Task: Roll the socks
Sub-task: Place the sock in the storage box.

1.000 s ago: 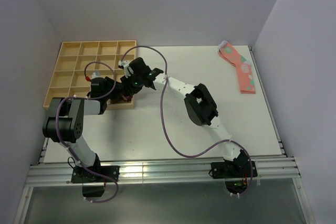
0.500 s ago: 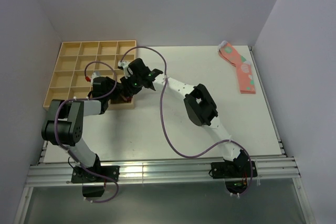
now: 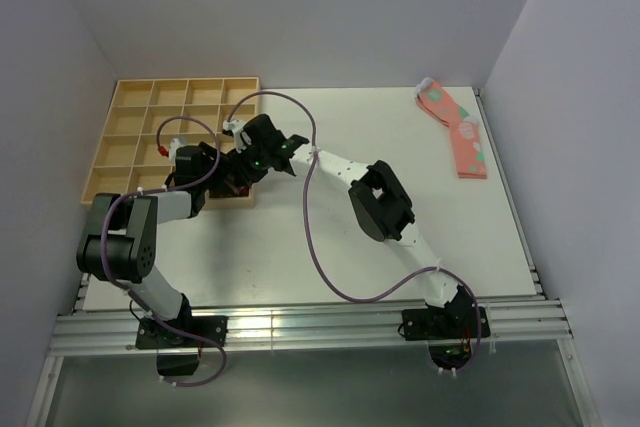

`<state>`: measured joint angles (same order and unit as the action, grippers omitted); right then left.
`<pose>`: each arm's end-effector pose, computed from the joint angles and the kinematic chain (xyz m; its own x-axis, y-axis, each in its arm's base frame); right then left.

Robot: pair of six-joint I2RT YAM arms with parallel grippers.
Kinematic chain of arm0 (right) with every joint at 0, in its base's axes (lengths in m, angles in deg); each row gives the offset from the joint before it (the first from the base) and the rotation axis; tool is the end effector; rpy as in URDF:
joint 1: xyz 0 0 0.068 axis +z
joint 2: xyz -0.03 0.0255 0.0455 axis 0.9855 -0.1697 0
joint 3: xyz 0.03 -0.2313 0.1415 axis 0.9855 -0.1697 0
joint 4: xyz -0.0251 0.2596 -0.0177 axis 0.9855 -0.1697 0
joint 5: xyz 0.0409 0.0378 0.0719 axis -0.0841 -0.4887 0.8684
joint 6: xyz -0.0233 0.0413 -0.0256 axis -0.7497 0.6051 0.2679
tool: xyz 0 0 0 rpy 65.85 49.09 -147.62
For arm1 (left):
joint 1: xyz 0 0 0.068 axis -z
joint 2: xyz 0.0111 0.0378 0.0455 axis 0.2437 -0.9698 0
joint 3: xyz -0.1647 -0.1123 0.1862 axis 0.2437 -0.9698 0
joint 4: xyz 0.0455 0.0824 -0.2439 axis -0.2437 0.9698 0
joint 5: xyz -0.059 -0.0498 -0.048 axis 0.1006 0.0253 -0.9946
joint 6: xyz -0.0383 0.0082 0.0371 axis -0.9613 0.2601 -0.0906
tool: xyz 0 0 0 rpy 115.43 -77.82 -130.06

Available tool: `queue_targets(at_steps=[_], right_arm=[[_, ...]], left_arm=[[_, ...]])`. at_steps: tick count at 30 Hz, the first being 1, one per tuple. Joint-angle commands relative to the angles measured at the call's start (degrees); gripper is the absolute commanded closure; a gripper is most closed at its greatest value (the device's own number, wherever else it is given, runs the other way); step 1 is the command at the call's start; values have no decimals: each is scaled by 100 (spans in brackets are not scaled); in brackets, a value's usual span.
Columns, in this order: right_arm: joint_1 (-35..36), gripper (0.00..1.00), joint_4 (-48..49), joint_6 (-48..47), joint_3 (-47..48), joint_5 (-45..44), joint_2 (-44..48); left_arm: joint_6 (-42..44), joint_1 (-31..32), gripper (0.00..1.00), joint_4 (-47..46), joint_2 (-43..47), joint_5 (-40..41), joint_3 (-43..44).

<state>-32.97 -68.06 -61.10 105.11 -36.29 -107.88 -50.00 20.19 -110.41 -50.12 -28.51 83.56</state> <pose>0.3669 0.4158 0.1819 -0.4896 -0.4602 -0.7406 -0.8453 0.4589 0.2736 0.3238 -0.0341 0.1532 -0.3464 -0.8170 -0.4609 -0.3734 0.5708 -0.7312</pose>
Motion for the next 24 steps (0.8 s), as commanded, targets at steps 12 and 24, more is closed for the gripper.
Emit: queue_targets(at_steps=[12,24], right_arm=[[266,75,-159,-201,-329,-115,-95],[257,76,8,-228,-891,-247,142]], left_arm=[[-23,15,33,550,463,555,-110],[-67,15,28,629,682,502,-39]])
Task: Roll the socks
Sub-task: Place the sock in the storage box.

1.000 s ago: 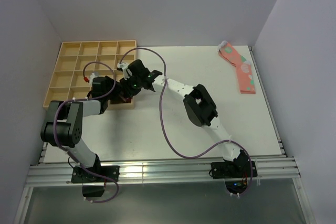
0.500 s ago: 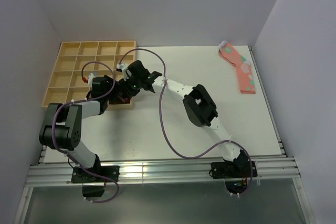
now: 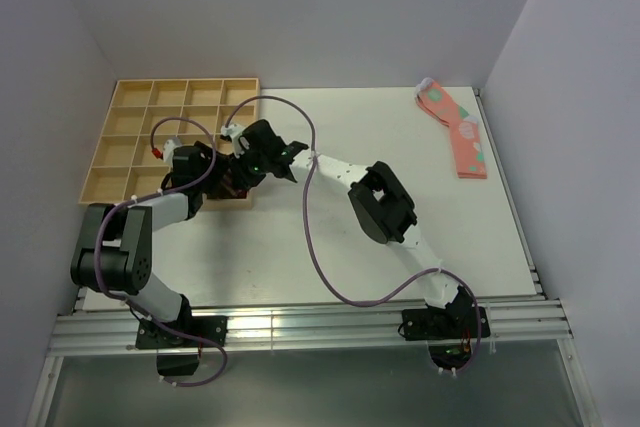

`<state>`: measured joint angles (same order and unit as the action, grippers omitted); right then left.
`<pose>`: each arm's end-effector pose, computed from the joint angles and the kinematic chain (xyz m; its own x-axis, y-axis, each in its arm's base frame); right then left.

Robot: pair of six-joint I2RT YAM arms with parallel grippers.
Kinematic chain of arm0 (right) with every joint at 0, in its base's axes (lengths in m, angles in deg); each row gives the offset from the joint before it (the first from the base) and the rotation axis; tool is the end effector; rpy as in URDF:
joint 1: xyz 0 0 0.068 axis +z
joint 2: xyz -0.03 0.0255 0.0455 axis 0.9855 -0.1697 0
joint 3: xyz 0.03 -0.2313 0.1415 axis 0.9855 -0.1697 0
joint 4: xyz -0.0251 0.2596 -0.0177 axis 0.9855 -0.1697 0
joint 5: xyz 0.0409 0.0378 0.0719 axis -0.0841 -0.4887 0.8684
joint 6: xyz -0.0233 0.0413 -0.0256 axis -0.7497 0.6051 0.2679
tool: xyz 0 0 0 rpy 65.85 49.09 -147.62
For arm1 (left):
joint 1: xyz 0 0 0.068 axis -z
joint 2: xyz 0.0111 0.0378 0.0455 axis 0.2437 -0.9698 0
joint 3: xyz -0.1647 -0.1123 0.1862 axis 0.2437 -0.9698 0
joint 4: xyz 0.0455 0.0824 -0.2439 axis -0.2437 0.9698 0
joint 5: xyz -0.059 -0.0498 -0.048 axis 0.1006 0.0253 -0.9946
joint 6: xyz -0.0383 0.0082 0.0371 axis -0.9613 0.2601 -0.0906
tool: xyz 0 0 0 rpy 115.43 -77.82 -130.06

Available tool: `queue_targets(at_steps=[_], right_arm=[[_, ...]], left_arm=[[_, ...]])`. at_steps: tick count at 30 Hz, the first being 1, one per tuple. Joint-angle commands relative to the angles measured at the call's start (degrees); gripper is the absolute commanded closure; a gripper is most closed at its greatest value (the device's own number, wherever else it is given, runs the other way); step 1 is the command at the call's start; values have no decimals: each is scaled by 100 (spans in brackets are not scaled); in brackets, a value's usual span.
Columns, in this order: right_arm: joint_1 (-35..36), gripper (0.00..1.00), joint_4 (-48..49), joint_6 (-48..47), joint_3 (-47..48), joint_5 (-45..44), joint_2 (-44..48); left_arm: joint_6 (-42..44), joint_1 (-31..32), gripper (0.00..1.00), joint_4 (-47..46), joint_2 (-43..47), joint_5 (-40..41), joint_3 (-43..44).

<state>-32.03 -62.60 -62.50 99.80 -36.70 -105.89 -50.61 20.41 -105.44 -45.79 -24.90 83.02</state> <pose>0.3566 0.4176 0.1774 -0.4421 -0.4576 -0.7715 -0.8689 0.4320 0.2416 0.3135 -0.0319 0.1651 -0.3089 -0.8235 -0.4758 -0.4178 0.5669 -0.7100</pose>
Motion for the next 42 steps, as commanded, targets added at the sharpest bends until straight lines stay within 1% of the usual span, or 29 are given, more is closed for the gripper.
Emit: queue_targets(at_steps=[1,7,16,17,21,27,28,33,37,42], right_arm=[[163,76,-530,-88,-378,-206,-39],[154,77,-626,-88,-334,-223,-48],[154,78,-679,-88,-378,-258,-13],[154,78,-688,-245,-378,-267,-13],[154,79,-732,-290,-360,-320,-13],[154,79,-732,-308,-395,-355,13],[145,79,-715,-291,-421,-355,22],[145,80,-662,-299,-466,-276,40],[172,80,-662,-352,-518,-250,57],[224,81,-635,-466,-615,-276,145]], left_arm=[[-6,-7,25,142,258,168,24],[-76,-7,25,335,364,300,94],[-199,-7,26,713,786,809,33],[-208,-15,27,757,812,853,41],[-243,-15,27,915,839,976,94],[-313,-7,28,889,935,950,-20],[-383,-15,28,819,953,785,-72],[-664,-7,30,792,1005,660,-169],[-1016,-15,30,784,1295,730,-380],[-1218,-24,33,1038,1840,1143,-574]])
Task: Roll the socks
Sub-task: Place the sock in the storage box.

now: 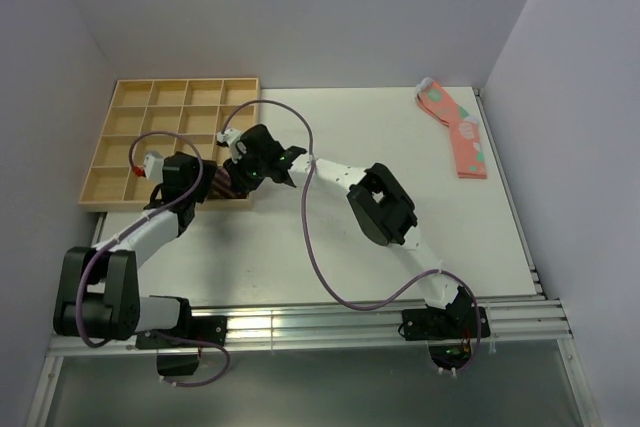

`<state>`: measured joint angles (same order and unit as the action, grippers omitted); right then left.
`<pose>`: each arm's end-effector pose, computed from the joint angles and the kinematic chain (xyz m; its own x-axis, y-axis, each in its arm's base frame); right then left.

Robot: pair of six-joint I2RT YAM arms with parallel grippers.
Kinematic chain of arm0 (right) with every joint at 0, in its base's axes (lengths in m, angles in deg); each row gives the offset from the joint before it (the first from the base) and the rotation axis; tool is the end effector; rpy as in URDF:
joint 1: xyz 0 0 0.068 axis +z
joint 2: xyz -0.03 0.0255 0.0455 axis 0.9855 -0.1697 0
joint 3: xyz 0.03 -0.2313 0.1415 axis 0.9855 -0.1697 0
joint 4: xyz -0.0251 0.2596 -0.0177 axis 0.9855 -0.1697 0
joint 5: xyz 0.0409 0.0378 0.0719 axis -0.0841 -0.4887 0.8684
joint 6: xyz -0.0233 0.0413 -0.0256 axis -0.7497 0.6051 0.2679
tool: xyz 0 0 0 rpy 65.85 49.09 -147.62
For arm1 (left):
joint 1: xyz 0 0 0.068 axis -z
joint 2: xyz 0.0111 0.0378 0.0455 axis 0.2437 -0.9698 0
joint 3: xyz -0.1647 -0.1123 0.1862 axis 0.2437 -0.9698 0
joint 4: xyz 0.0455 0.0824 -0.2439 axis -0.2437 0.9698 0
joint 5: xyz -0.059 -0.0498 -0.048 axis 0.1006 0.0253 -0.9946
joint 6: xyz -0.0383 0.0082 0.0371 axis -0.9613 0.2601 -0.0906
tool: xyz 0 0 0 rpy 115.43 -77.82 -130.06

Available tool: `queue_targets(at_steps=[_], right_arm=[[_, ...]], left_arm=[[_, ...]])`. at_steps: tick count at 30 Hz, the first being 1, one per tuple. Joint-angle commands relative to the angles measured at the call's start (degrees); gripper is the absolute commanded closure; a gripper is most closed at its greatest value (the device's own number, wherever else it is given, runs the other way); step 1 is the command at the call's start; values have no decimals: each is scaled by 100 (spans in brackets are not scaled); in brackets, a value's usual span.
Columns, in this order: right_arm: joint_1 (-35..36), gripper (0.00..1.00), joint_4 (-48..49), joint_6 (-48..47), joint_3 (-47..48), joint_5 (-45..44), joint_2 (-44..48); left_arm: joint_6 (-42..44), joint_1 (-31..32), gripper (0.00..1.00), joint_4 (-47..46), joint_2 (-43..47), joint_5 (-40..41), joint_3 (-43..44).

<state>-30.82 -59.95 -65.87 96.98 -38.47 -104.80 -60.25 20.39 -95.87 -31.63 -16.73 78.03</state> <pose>0.3462 0.4217 0.1747 -0.3719 -0.4815 -0.7936 -0.8968 0.4072 0.1732 0.2709 -0.0221 0.1912 -0.1238 -0.8999 -0.4182 -0.5139 0.4187 -0.7487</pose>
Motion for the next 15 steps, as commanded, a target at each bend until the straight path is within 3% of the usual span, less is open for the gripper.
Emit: queue_targets(at_steps=[1,15], right_arm=[[113,81,-900,-173,-377,-90,54],[350,78,-1453,-656,185,-151,-157]], left_arm=[[-264,-22,34,168,520,396,-128],[-588,-31,41,1328,1680,748,-400]])
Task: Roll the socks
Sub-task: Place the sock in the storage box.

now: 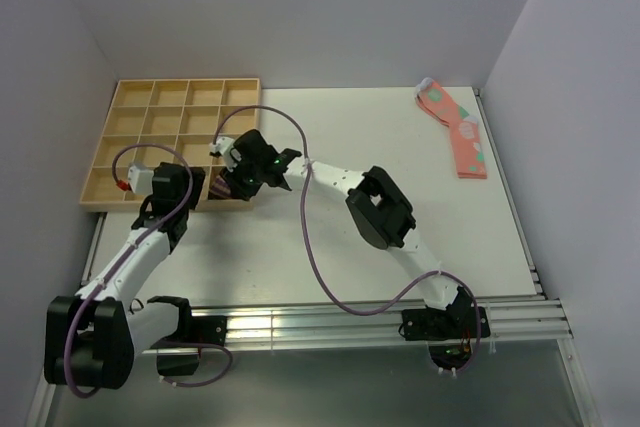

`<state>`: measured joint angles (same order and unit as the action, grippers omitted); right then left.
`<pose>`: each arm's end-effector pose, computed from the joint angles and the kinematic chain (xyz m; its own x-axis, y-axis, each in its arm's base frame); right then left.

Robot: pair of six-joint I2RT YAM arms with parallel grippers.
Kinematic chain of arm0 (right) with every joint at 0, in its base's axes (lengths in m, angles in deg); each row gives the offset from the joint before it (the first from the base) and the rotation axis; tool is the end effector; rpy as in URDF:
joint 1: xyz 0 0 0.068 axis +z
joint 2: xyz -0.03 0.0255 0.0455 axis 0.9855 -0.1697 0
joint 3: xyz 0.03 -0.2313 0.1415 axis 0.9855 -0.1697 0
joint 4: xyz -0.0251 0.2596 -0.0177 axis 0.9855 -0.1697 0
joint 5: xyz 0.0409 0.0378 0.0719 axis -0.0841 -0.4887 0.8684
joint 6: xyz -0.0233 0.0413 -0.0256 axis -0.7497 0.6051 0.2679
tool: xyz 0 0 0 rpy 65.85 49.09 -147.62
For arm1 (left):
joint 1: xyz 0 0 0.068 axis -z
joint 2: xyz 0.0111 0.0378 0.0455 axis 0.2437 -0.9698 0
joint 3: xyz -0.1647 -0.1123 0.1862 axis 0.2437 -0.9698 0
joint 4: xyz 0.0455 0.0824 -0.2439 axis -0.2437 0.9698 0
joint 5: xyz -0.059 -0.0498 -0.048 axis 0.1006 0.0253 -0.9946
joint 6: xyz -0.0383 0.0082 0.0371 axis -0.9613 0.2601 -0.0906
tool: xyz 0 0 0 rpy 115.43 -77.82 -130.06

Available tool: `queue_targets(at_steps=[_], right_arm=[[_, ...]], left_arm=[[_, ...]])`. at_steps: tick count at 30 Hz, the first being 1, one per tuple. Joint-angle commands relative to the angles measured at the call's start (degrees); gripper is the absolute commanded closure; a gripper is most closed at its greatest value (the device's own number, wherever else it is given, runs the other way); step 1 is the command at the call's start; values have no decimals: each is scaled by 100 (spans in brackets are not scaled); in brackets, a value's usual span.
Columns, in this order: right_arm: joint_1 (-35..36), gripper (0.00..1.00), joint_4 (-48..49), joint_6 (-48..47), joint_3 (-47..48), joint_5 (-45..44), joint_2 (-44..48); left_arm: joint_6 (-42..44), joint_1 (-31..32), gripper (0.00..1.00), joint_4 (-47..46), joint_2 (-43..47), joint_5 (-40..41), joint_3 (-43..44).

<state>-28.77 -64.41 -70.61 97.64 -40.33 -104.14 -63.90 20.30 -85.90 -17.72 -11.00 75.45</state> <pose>0.3290 0.4296 0.1779 -0.3057 -0.5604 -0.7697 -0.9263 0.3619 0.1044 0.2317 -0.0140 0.2173 0.0007 -0.9094 -0.4158 -0.5293 0.3525 -0.7718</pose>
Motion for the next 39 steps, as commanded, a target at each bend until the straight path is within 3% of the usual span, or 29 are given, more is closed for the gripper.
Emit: queue_targets(at_steps=[1,24,39], right_arm=[[171,78,-1042,-270,163,-1,-240],[250,68,-2870,-1377,2026,166,-1330],[338,68,-3451,-1879,2273,-290,-1392]], left_arm=[[-232,-22,41,341,343,175,-238],[-145,-22,44,763,1187,-53,-600],[-127,-22,44,789,1556,-150,-784]])
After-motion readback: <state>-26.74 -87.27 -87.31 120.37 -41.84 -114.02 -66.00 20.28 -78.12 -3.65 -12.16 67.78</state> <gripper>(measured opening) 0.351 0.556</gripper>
